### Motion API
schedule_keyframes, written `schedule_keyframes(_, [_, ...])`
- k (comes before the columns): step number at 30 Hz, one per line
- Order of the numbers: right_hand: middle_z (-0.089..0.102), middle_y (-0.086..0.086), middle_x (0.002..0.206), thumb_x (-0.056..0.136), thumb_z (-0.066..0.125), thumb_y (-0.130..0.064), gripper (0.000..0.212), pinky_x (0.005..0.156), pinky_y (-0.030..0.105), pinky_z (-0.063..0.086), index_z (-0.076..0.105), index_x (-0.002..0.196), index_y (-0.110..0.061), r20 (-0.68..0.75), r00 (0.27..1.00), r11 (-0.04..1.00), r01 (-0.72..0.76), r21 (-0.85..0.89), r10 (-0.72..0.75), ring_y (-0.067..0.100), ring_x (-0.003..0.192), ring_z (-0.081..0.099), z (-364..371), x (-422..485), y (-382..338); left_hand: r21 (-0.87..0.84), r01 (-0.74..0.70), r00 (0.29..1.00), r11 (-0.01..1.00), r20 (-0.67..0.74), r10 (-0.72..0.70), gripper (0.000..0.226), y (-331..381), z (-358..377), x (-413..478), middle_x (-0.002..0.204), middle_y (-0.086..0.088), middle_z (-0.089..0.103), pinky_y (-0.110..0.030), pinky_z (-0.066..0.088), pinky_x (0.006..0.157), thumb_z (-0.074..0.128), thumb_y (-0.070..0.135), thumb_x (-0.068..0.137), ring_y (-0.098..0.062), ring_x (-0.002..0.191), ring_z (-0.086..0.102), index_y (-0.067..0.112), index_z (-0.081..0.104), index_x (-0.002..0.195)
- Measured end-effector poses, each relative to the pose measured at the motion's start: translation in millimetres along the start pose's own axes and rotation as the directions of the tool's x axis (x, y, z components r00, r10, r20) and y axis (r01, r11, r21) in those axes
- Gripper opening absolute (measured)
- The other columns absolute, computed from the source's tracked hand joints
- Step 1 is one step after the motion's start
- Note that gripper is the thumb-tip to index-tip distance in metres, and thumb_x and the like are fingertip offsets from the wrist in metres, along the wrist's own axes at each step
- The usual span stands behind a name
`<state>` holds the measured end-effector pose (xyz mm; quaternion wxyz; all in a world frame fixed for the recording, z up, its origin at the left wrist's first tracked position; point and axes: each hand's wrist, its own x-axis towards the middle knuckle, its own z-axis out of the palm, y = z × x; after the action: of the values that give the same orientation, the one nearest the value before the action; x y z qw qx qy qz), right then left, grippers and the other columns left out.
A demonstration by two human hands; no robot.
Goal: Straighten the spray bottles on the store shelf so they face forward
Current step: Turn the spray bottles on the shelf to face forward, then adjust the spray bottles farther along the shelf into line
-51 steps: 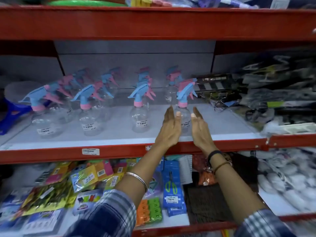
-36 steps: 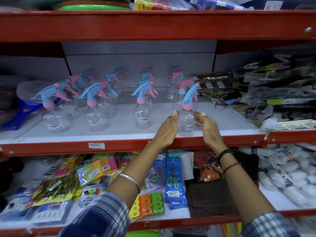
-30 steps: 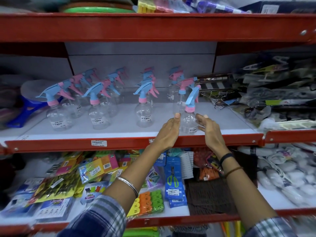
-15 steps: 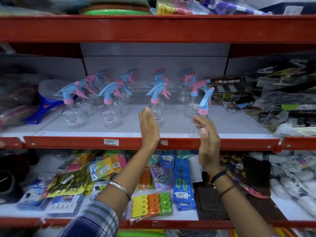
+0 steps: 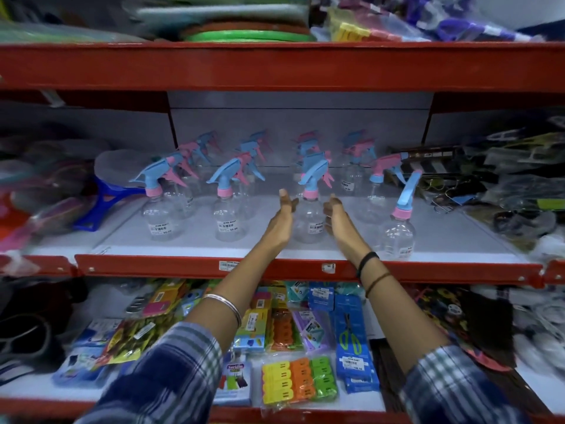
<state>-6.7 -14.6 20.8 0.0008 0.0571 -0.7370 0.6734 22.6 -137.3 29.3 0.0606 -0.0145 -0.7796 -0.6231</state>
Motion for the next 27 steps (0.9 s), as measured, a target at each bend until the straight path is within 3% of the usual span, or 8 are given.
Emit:
schedule_keyframes(6, [0.051,0.010,0.136,0.097,0.020,-0.048,0.057,0.108,0.042,0.035,0.048,0.130,-0.011,-0.059,0.998,1.000,0.004,0.003,-0.004,0.022,0.119,0.049,-5,-15,7,0.070,-0.003,0.998,0.998,0.060,-0.001,0.122,-3,-10,-19,0.151,-0.004,0.037,-0.055,0.024,0.113,0.000,0.097,0.042,-0.030,0.135,0.037,0.035,0.036,0.140])
schedule_keyframes(13, [0.055,0.009,0.130,0.096,0.019,-0.051,0.060,0.094,0.033,0.039,0.052,0.127,-0.011,-0.088,0.995,0.998,0.053,-0.018,-0.055,0.020,0.111,0.052,-7,-35,13,0.135,-0.024,0.996,0.991,0.085,0.013,0.116,-2,-12,-44,0.153,-0.004,0.032,-0.056,0.019,0.114,-0.004,0.092,0.048,-0.031,0.138,0.033,0.034,0.033,0.142])
schedule_keyframes(17, [0.055,0.012,0.132,0.096,0.019,-0.050,0.060,0.097,0.033,0.039,0.052,0.127,-0.009,-0.094,0.992,0.997,0.077,-0.029,-0.079,0.021,0.116,0.052,-2,-44,15,0.136,-0.020,0.998,0.991,0.061,0.012,0.104,-5,-15,-48,0.152,-0.004,0.035,-0.053,0.020,0.114,-0.003,0.083,0.060,-0.029,0.137,0.035,0.031,0.036,0.141])
schedule_keyframes(21, [0.051,0.012,0.138,0.096,0.021,-0.050,0.060,0.096,0.031,0.040,0.048,0.132,-0.009,-0.115,0.990,0.997,0.082,-0.004,-0.082,0.021,0.122,0.049,1,-56,16,0.099,-0.030,0.997,0.995,0.075,0.023,0.106,-7,-18,-52,0.152,-0.003,0.035,-0.054,0.021,0.114,-0.002,0.085,0.059,-0.028,0.137,0.035,0.030,0.036,0.141])
schedule_keyframes(23, [0.053,0.006,0.135,0.096,0.025,-0.051,0.058,0.090,0.030,0.044,0.051,0.129,-0.011,-0.241,0.963,0.992,0.124,0.009,-0.118,0.020,0.122,0.050,8,-67,18,0.041,-0.058,0.998,0.997,-0.003,0.058,0.105,-11,-23,-54,0.150,-0.002,0.038,-0.052,0.023,0.113,0.001,0.086,0.061,-0.025,0.135,0.038,0.028,0.040,0.138])
schedule_keyframes(25, [0.059,0.005,0.126,0.096,0.030,-0.047,0.050,0.095,0.032,0.045,0.056,0.121,-0.013,-0.414,0.874,0.962,0.274,-0.010,-0.254,0.016,0.117,0.053,21,-80,19,-0.041,-0.129,0.980,0.991,-0.161,0.120,0.090,-16,-34,-56,0.146,-0.001,0.043,-0.046,0.027,0.112,0.005,0.080,0.073,-0.020,0.132,0.040,0.026,0.046,0.133])
schedule_keyframes(27, [0.062,0.007,0.117,0.095,0.032,-0.041,0.043,0.093,0.025,0.045,0.059,0.114,-0.013,-0.481,0.770,0.887,0.459,-0.038,-0.419,0.014,0.109,0.056,39,-94,17,-0.101,-0.219,0.922,0.971,-0.346,0.172,0.068,-19,-51,-55,0.137,0.004,0.046,-0.036,0.030,0.107,0.012,0.063,0.088,-0.012,0.124,0.042,0.023,0.047,0.131])
